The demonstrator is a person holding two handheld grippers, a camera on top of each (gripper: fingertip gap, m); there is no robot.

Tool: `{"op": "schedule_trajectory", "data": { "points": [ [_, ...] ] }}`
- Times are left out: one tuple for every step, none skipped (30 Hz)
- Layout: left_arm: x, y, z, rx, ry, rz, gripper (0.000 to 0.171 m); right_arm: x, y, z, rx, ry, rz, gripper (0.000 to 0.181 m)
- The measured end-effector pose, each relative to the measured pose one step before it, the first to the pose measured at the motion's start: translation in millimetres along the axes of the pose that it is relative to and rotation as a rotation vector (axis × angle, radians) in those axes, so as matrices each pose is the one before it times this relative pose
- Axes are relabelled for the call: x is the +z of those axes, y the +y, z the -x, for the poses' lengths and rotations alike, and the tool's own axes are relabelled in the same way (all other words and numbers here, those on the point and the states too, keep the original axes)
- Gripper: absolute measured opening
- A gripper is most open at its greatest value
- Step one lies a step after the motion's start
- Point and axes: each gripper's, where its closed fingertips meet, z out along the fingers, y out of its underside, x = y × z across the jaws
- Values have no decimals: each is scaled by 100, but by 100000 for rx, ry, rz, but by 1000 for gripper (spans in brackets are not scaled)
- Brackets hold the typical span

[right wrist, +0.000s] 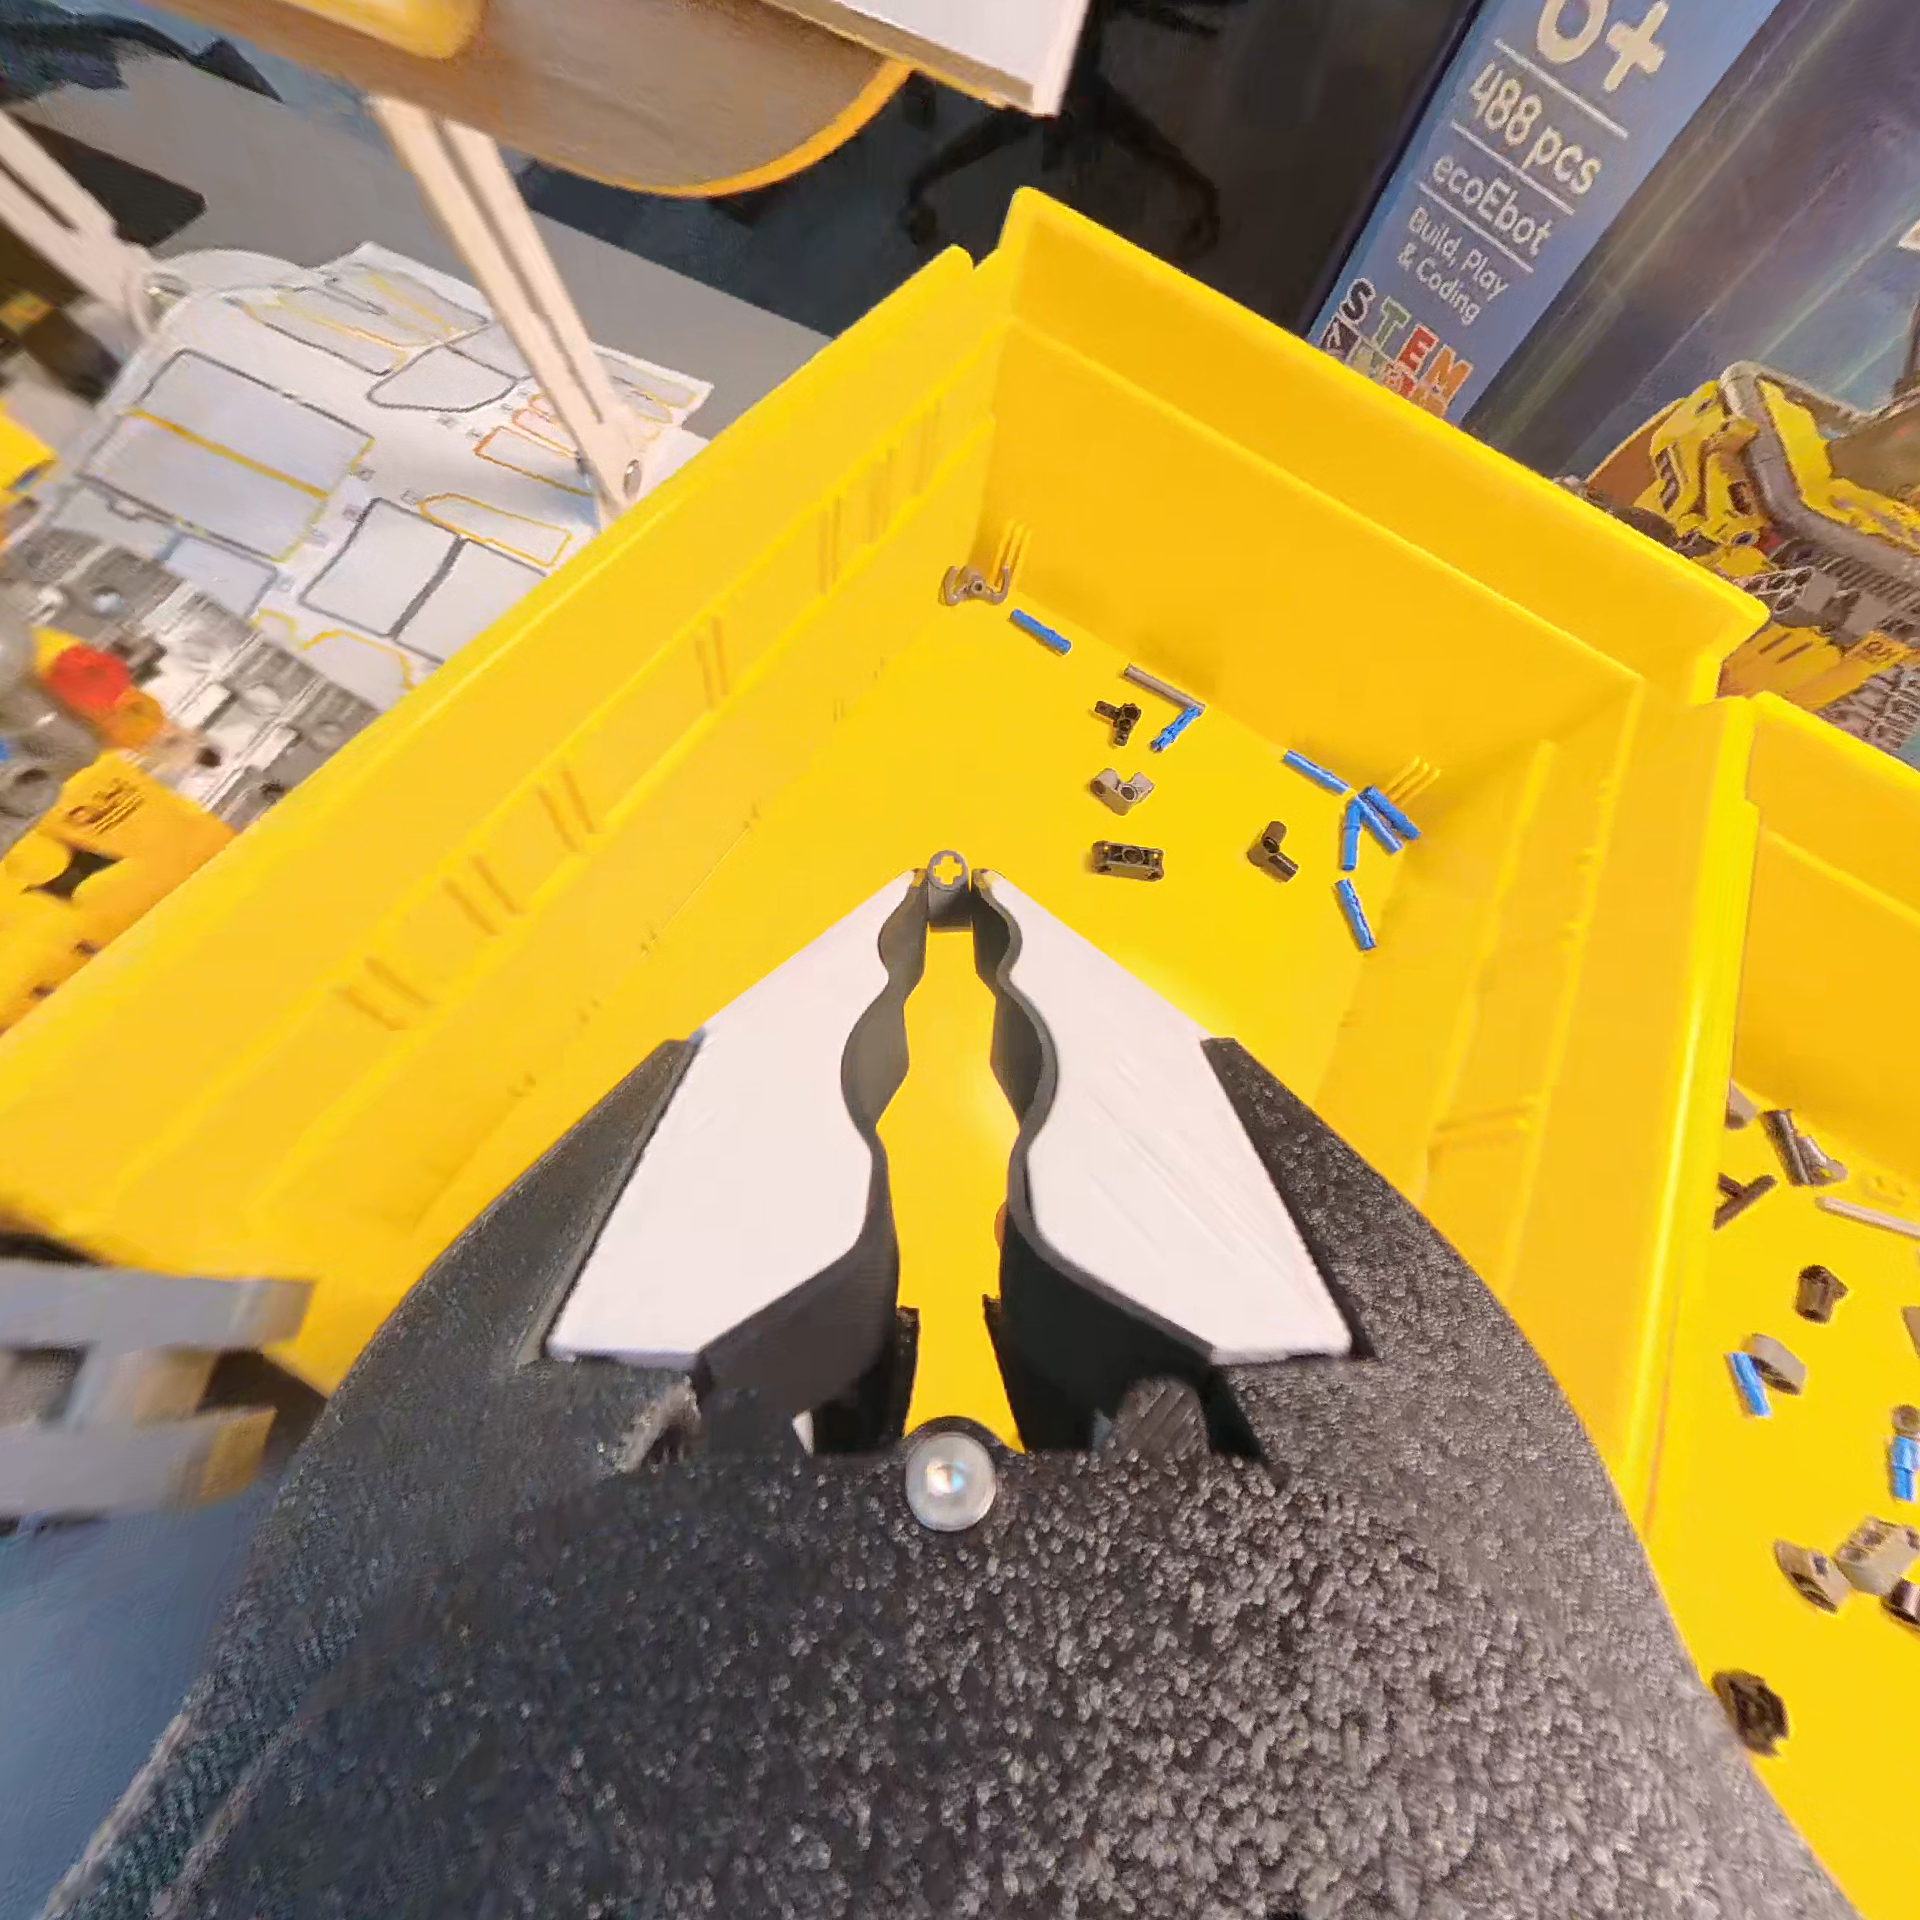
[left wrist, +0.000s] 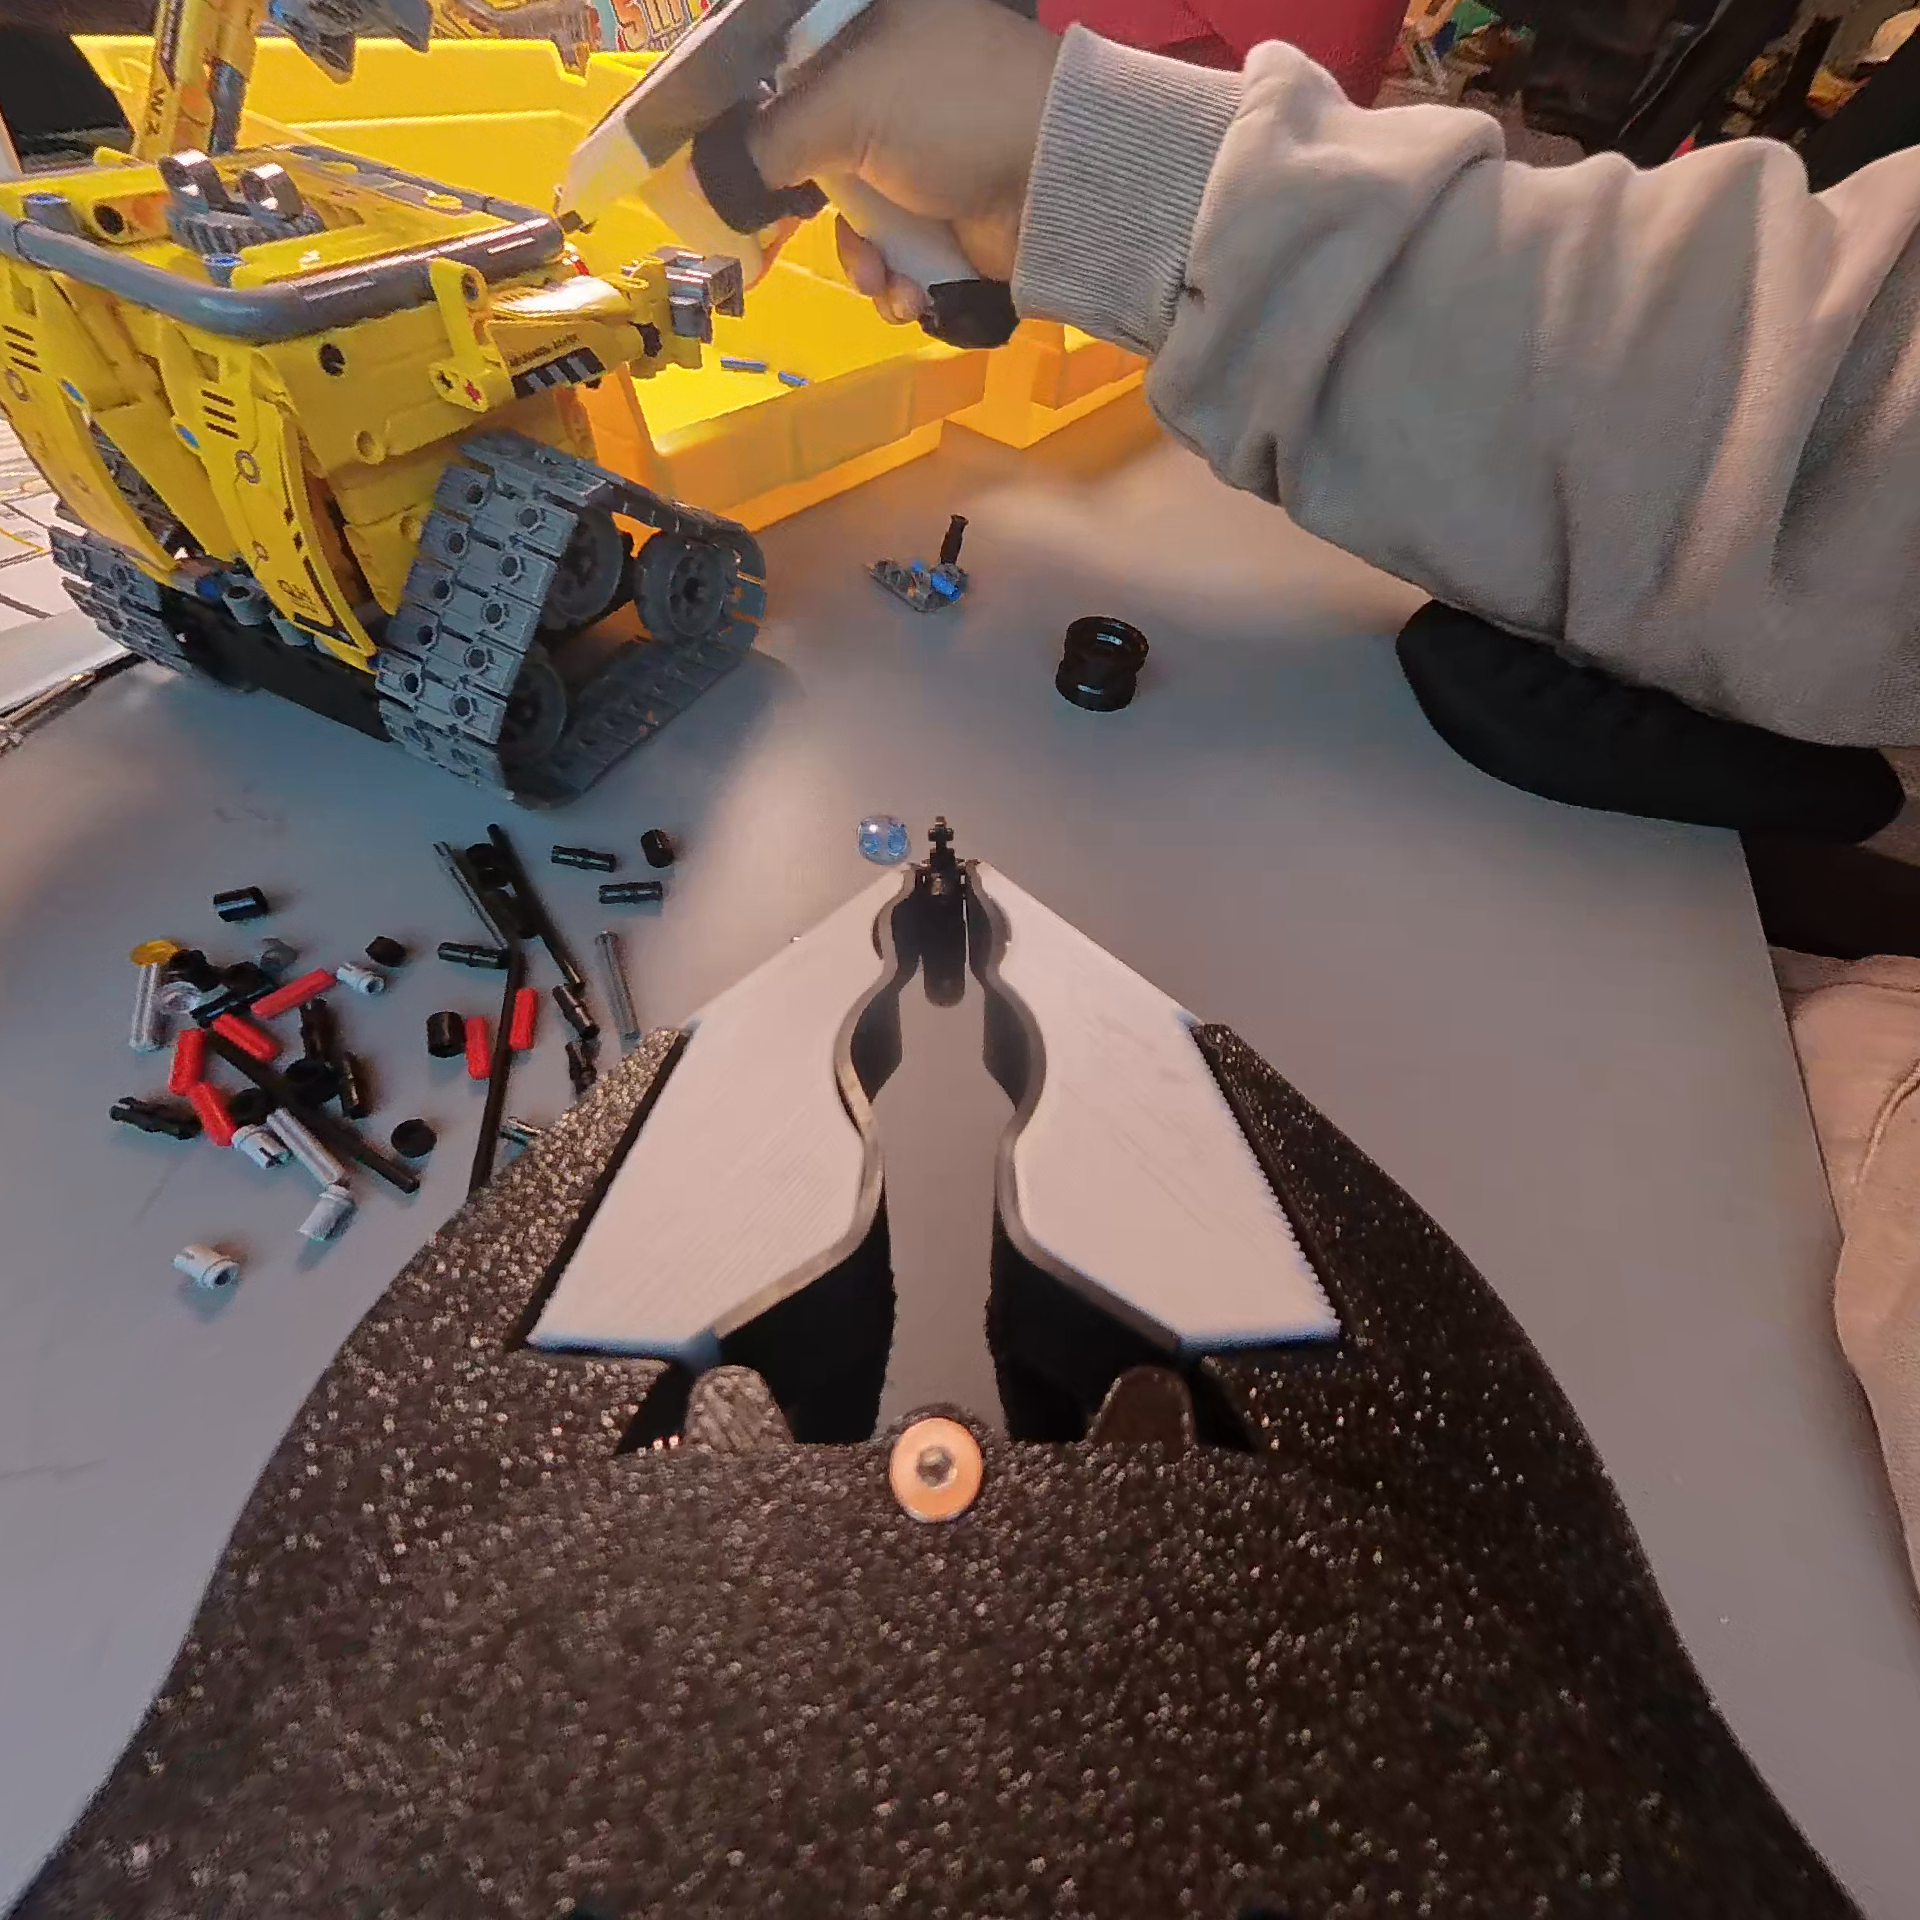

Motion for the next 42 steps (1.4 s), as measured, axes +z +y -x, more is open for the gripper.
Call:
{"op": "schedule_trajectory", "data": {
  "points": [
    [-4,-20,57,-376,-150,-116,8,911,65,-557,2802,-483,2188,5],
    [6,18,32,-167,-98,115,8,868,310,-566,2373,-194,3246,5],
    [42,33,5,12,-44,315,8,777,347,-579,1107,572,2819,6],
    [54,68,-12,143,-40,454,8,671,387,-544,888,768,2624,6],
    [55,62,-20,177,-19,493,8,567,497,-491,447,702,3204,6],
    [44,50,4,180,-145,363,7,423,386,-392,-81,508,2895,6],
    [31,26,5,142,-142,206,7,256,83,-235,285,-51,795,6],
    [14,22,-12,-2,51,143,8,125,33,-121,954,-653,474,6],
    [-5,2,6,-128,94,32,7,30,55,12,789,-1344,463,6],
    [-5,-11,3,-170,144,-72,8,-48,70,185,817,-2256,385,6],
    [-24,-19,-11,-159,181,-125,8,-101,84,171,844,-2129,300,6],
    [1,-9,1,-133,127,-46,8,-202,-103,109,1147,-1768,-972,6],
    [14,18,-11,-58,118,118,8,-300,-179,176,1948,-2403,-1300,6],
    [21,28,-17,16,103,222,8,-389,-217,338,2618,-3583,-1308,6],
    [29,31,-34,104,119,242,8,-480,-299,484,3415,-4600,-1500,6],
    [11,19,-27,191,44,169,8,-564,-401,568,3493,-5014,-1871,6],
    [7,12,-41,250,74,71,8,-646,-489,744,3797,-5988,-2159,6],
    [-10,11,-39,248,99,12,8,-701,-506,805,3860,-6323,-2064,6],
    [-9,0,-38,207,114,29,8,-767,-515,847,3357,-6390,-2062,6],
    [1,7,-36,165,138,33,8,-821,-476,831,2839,-6307,-1726,6],
    [-21,1,-21,173,66,4,8,-865,-403,658,2108,-5130,-1279,6],
    [0,8,-22,179,47,43,8,-925,-373,454,895,-3578,-1184,6],
    [-12,20,-21,139,69,115,8,-979,-318,384,478,-3090,-938,6],
    [16,21,-18,101,47,130,8,-1015,-231,332,320,-2878,-439,6],
    [19,9,-17,88,79,129,8,-1071,-180,207,149,-2314,-313,6],
    [19,29,-31,130,109,201,8,-1102,-161,-50,236,-1260,-382,6],
    [26,23,-38,190,87,254,8,-1101,-117,-316,324,-276,-198,6],
    [38,44,-29,253,25,286,8,-1093,-26,-591,225,526,160,6],
    [32,43,-36,301,-9,339,8,-1039,65,-932,341,1743,542,6],
    [47,35,-32,316,-24,324,8,-973,145,-1367,66,3585,761,6],
    [31,33,-24,287,-53,263,8,-867,213,-1604,-222,4214,755,6],
    [21,28,-15,189,-74,195,8,-698,364,-1751,346,4450,1212,6],
    [23,16,-3,54,-29,117,8,-505,481,-2036,561,6055,1700,6],
    [1,2,26,-100,-83,41,8,-251,568,-2004,450,5848,1780,6],
    [7,4,31,-231,-75,-5,8,33,688,-1677,1495,4118,2178,6],
    [-8,-7,36,-320,-72,-47,8,242,714,-1418,2074,2986,2208,6],
    [-16,-25,55,-370,-94,-120,8,356,630,-1243,1935,2680,1744,6],
    [-19,-23,60,-370,-126,-205,8,383,504,-1049,1461,2327,1456,7],
    [-24,-37,54,-342,-132,-265,8,379,440,-946,1357,2330,1555,9],
    [-42,-32,46,-290,-111,-284,8,327,324,-841,780,2270,1356,10],
    [-34,-22,49,-184,-168,-182,8,266,244,-724,621,1918,1008,10],
    [-23,22,73,-64,-305,52,8,234,207,-654,793,1811,947,10]
  ]
}}
